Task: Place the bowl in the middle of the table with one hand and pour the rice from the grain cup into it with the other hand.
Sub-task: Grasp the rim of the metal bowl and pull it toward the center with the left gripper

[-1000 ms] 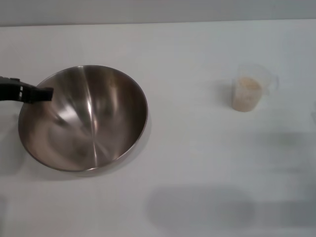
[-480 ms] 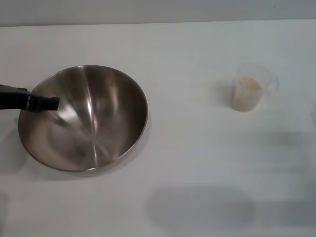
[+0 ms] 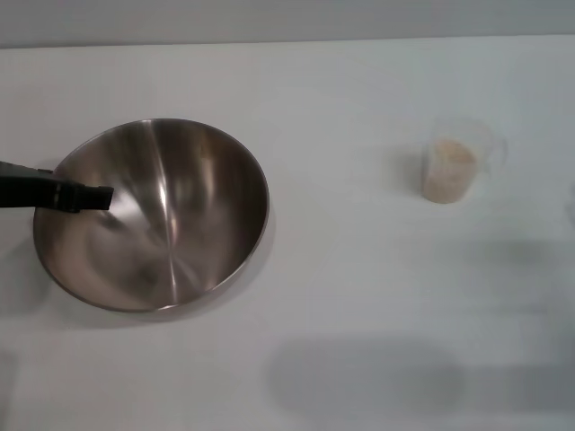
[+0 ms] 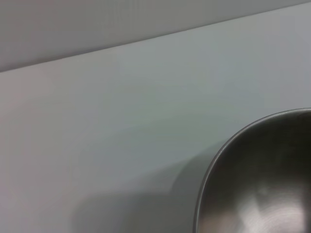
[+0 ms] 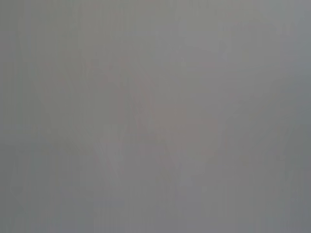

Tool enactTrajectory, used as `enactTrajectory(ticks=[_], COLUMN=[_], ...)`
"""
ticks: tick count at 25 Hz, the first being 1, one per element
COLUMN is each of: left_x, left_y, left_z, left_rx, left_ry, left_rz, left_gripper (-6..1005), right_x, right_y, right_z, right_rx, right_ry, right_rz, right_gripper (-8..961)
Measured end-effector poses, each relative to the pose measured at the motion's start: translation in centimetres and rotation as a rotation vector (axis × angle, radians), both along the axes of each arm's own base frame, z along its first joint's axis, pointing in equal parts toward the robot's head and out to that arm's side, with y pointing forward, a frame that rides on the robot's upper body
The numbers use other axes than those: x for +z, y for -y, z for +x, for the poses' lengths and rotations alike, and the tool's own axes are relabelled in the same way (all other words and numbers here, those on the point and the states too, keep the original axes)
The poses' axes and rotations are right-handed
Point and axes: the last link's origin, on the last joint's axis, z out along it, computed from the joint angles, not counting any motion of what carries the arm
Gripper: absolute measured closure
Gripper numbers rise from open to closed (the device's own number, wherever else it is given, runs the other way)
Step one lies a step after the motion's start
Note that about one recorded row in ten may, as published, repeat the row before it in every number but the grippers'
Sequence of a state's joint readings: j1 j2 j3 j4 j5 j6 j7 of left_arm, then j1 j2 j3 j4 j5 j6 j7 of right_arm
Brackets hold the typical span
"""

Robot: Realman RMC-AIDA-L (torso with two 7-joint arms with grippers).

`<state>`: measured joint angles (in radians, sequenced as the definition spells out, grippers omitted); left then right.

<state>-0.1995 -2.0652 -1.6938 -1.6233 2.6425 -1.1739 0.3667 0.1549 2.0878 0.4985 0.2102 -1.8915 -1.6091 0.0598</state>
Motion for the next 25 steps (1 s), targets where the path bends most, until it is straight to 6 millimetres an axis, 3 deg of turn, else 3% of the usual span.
enactTrajectory(ticks=[8,19,21,25], left_x=[-0.1,-0.6,-0.5,0.1], left_y=[-0.2,-0.7,-0.8,-1.0], left_z=[0.5,0.8,1.1,1.5], left_rx=[-0.035,-0.051,-0.056,-0.051], left_ry=[-0.009,-0.012,0.018,0.104], left_rz=[-0.008,-0.033,-0.032,-0.017], left_gripper=[233,690,861,895], right_x=[0.0,0.0,0.0,-0.1], right_y=[0.0,-0.1,-0.1,-0.1], right_z=[0.0,-0.1,-0.1,-0.1], right_rx=[0.003,0.004,0.004,0.004], right_ry=[0.001,0.001,0.001,0.000], right_rz=[-0.002,-0.002,-0.002,-0.002], right_gripper=[127,128,128,127])
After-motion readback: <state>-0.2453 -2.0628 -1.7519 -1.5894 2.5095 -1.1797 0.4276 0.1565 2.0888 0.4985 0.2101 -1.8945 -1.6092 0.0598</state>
